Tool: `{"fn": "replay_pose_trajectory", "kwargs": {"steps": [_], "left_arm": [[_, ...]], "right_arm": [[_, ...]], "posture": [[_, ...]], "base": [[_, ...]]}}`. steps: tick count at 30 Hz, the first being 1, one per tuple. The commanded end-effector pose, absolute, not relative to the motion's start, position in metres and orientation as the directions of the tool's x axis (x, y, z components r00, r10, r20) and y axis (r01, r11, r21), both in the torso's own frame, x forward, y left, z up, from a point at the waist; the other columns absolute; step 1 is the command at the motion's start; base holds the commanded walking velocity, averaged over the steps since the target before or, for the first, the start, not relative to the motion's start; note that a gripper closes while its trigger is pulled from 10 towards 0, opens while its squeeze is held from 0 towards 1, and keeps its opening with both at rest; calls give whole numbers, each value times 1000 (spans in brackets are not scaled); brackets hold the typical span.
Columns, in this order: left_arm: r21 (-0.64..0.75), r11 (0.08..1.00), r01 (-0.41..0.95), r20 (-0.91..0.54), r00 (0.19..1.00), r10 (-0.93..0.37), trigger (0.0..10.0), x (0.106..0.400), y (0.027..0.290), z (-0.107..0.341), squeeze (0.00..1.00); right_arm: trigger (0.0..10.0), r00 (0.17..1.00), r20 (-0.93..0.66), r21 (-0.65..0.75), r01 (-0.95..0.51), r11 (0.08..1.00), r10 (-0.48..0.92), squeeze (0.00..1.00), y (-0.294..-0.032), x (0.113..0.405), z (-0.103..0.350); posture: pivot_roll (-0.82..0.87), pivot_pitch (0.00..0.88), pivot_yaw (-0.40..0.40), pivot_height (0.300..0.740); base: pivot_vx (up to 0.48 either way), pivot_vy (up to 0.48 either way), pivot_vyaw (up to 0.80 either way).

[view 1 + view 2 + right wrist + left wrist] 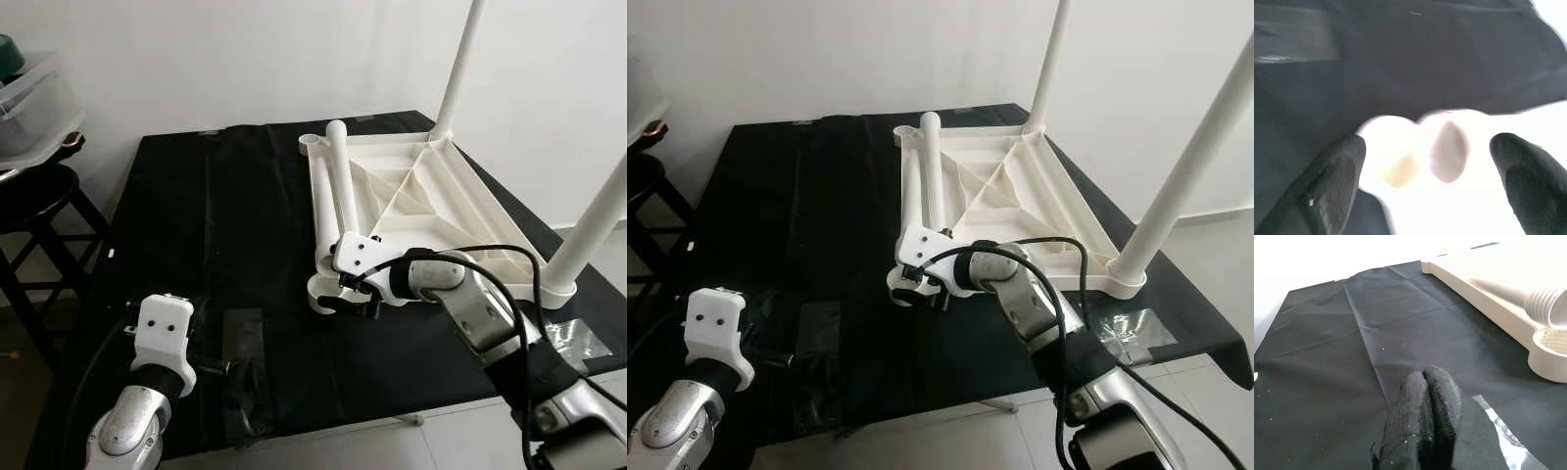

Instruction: Building children table

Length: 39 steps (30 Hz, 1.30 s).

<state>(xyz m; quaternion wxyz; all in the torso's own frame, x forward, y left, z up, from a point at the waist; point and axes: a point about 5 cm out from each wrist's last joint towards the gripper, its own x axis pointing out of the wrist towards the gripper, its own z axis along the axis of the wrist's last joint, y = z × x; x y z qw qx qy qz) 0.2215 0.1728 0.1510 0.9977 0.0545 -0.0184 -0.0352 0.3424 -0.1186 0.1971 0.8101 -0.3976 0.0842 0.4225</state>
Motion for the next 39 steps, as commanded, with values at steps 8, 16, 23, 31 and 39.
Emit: {"fn": "replay_pose_trajectory", "kwargs": {"steps": [8,16,23,31,39], "left_arm": [[117,991,69,22,997,-72,10000,221,175,151,0],[120,991,67,19,997,-70,10000,220,176,151,0],[122,990,68,16,997,-71,10000,219,176,152,0],[125,990,71,16,997,-73,10000,219,176,152,0],[123,990,69,16,997,-72,10000,218,174,153,0]], "right_arm": [[10000,749,-397,-636,-641,429,531,0,-115,356,200],[10000,785,-374,-686,-592,422,493,0,-108,361,197],[10000,816,-381,-695,-563,447,436,0,-114,366,197],[10000,857,-305,-724,-492,483,416,0,-113,373,194],[10000,894,-233,-723,-422,548,382,0,-100,383,183]], "posture": [[55,62,22,740],[66,69,22,740],[69,71,22,740],[71,74,27,740],[77,87,22,740]], "base": [[0,0,0],[0,0,0],[0,0,0],[0,0,0],[0,0,0]]}}
